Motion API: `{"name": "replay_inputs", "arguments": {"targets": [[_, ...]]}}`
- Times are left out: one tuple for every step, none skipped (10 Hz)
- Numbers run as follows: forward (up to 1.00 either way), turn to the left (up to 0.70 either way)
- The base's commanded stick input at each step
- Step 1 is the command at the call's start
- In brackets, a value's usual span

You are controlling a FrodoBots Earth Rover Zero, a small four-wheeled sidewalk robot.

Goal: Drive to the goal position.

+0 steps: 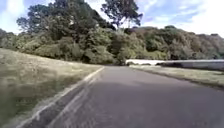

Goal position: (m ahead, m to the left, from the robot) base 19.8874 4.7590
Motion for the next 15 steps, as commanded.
{"name": "replay_inputs", "arguments": {"targets": [[0.70, 0.07], [0.70, 0.06], [0.70, 0.03], [0.70, 0.03], [0.70, 0.03], [0.70, 0.03], [0.70, 0.03], [0.70, 0.02], [0.70, 0.02], [0.70, 0.01], [0.70, 0.01], [0.70, -0.03], [0.70, -0.05], [0.70, -0.07], [0.70, -0.06]]}}
